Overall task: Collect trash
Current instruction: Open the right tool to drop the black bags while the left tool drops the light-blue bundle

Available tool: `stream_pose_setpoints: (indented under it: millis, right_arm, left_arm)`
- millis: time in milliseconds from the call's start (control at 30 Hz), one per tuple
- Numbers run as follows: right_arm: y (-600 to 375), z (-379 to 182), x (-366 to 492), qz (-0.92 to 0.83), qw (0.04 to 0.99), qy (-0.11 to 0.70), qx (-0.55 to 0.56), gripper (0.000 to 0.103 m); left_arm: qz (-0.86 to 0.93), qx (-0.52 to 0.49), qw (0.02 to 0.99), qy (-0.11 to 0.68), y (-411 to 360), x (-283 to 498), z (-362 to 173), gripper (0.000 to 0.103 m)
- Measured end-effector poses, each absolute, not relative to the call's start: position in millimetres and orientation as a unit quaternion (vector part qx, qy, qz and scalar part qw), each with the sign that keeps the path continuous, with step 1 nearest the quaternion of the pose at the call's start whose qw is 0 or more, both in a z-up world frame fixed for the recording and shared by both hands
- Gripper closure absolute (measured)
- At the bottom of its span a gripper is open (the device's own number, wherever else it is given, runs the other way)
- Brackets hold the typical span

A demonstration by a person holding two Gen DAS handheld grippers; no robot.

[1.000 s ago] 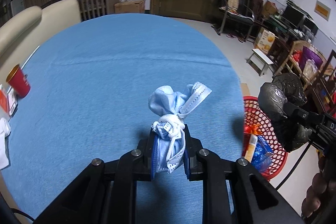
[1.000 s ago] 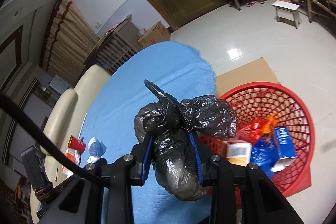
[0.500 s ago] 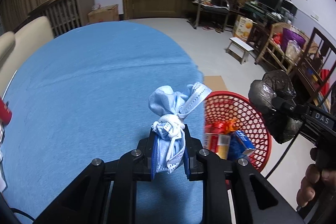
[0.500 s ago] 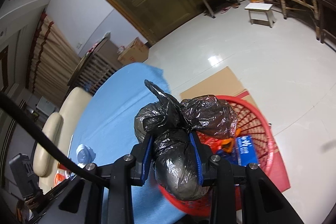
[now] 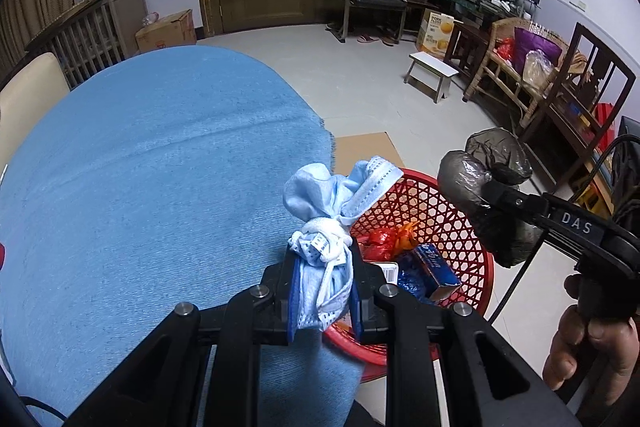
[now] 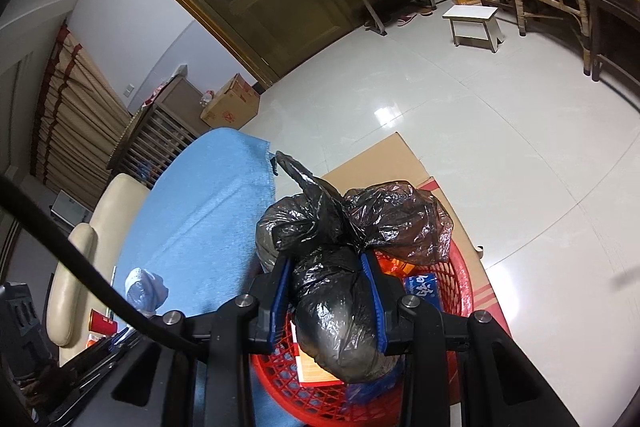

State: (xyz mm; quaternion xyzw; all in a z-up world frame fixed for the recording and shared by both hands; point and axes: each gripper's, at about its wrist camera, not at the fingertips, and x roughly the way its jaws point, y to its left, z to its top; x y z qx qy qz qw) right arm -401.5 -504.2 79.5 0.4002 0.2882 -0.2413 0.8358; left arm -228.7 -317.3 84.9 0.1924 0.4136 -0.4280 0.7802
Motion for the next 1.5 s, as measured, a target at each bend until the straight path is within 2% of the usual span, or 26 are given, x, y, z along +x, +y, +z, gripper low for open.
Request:
stream_pose_setpoints:
  millis: [567, 600, 633, 700, 1500]
  right_arm:
    - [-518, 63, -387, -0.243, 0.827, 0.317, 0.396, 0.064]
    - [-520, 61, -384, -0.242, 0.824, 0.323, 0.397, 0.062]
    - [-520, 58, -381, -0.243, 0.821, 0.330, 0.398, 0.041]
    - [-519, 57, -377, -0.247, 0.816, 0.335, 0.401, 0.021]
    - [-528, 107, -444, -0.292, 0.826, 0.261, 0.406, 0.021]
  left_arm:
    - [-0.433, 0.206, 0.771, 0.419, -336, -237, 80, 0.082]
    - [-0.433, 0.206, 0.770, 0.420, -338, -237, 79, 0.082]
    - [-0.434, 0.207, 0.770, 0.421, -339, -237, 79, 0.082]
    - [-0.434, 0.207, 0.768, 0.422, -340, -237, 77, 0.082]
    - [-0.459, 0.215, 0.745, 0.434, -379, -256, 64, 0.081]
